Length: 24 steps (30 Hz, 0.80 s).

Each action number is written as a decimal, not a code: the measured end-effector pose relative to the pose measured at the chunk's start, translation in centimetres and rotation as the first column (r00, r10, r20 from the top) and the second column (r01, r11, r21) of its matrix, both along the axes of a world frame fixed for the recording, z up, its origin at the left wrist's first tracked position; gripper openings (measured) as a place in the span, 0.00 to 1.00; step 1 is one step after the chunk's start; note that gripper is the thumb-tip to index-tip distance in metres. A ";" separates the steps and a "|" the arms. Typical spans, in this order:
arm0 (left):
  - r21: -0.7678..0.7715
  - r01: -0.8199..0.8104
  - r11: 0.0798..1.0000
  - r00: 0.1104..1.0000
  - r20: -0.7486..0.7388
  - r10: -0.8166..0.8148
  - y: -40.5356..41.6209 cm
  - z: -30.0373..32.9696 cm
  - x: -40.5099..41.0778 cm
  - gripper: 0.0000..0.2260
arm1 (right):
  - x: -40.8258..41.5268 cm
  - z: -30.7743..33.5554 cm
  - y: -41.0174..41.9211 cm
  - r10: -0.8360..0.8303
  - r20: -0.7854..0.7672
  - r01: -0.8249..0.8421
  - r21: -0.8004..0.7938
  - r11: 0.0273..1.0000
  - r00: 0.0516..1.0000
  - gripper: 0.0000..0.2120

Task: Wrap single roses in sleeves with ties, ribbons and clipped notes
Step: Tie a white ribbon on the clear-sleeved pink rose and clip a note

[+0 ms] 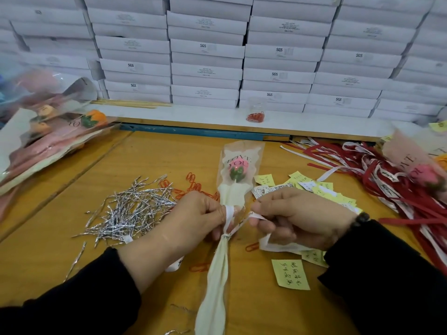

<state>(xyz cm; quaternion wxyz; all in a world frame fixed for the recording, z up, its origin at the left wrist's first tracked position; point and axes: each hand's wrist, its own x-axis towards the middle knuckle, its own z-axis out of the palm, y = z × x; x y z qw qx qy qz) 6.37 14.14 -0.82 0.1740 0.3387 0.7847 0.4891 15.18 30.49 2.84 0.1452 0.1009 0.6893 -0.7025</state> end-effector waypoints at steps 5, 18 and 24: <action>0.015 -0.048 0.999 0.999 0.022 0.047 -0.2 0.2 -0.6 0.21 | -0.9 -0.9 -1.2 -0.132 0.115 0.167 -0.391 0.905 0.985 0.17; -0.021 0.008 1.000 1.000 0.005 -0.007 -0.4 0.8 -0.1 0.18 | -0.9 -2.5 -2.7 -0.322 -0.120 0.294 -0.206 0.933 0.939 0.17; 0.014 0.028 1.000 0.998 0.064 -0.029 -0.4 1.2 0.1 0.18 | -0.8 -2.9 -2.7 -0.140 -0.497 0.367 0.394 0.842 0.856 0.14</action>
